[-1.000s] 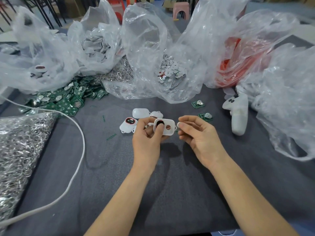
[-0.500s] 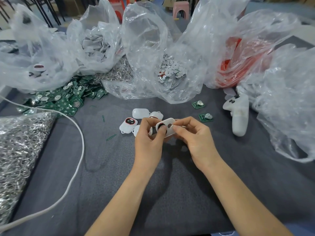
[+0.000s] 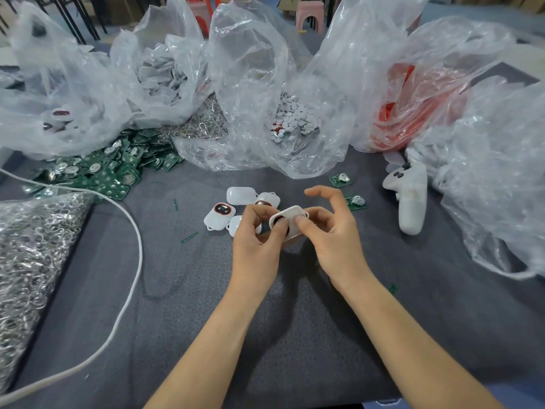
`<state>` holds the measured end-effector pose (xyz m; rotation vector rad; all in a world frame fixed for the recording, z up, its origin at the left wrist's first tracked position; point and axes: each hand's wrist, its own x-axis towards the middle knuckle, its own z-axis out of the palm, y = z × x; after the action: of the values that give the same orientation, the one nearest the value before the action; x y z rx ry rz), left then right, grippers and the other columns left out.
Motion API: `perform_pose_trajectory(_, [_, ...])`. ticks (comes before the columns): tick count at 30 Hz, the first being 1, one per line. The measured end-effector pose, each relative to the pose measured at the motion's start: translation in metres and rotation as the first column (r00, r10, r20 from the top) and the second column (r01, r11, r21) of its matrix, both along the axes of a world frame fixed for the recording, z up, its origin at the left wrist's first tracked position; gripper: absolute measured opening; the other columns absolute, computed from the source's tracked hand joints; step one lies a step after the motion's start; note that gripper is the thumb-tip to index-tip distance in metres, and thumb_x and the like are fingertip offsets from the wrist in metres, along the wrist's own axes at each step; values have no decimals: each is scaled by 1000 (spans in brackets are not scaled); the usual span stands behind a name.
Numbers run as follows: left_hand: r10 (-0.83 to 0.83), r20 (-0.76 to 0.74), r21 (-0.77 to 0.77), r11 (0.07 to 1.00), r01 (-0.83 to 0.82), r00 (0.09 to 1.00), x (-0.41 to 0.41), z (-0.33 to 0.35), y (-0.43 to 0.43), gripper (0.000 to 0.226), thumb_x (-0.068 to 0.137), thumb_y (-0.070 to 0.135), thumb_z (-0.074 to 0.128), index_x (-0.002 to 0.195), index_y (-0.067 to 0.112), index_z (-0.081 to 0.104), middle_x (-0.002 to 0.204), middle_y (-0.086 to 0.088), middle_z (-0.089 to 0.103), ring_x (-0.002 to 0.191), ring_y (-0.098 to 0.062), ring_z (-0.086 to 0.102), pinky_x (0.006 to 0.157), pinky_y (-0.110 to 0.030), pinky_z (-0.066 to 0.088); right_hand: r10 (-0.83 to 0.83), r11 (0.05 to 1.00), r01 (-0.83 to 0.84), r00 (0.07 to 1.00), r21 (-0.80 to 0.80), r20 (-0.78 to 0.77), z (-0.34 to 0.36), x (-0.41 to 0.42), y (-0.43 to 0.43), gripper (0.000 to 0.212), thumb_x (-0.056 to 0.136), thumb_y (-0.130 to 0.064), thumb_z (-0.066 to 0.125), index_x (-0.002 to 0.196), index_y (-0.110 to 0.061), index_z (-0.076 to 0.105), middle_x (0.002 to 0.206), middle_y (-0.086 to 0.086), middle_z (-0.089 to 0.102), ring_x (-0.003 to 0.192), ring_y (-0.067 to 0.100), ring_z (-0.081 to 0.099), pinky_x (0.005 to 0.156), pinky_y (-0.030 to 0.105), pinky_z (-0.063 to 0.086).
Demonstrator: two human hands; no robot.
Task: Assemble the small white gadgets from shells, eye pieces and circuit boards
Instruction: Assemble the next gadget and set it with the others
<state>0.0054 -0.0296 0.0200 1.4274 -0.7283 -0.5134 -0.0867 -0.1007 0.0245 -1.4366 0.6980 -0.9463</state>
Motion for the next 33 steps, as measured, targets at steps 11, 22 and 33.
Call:
perform_pose_trajectory(11, [-32, 92, 25, 999, 29, 995, -2, -2, -3, 28, 86, -7, 60, 84, 19, 51, 77, 13, 57, 64, 8, 56, 61, -7, 43, -110, 986, 92, 986, -141, -123, -4, 2, 0, 35, 85, 3, 61, 86, -32, 54, 74, -4, 66, 72, 10, 65, 67, 21, 49])
perform_pose_trajectory(22, [-1, 82, 66, 998, -4, 997, -2, -4, -5, 30, 85, -2, 64, 84, 26, 54, 77, 11, 61, 64, 5, 58, 63, -11, 48, -87, 983, 56, 981, -172, -176, -1, -1, -5, 27, 81, -1, 68, 84, -26, 61, 74, -6, 66, 75, 12, 63, 72, 26, 51])
perform_pose_trajectory(33, [-9, 131, 161, 987, -12, 991, -4, -3, -8, 26, 84, 5, 65, 82, 30, 64, 70, 19, 66, 67, 4, 59, 63, -8, 44, -142, 963, 84, 966, -255, -216, -2, -2, -1, 23, 84, -4, 67, 81, -26, 61, 75, -11, 66, 68, 2, 60, 64, 14, 47])
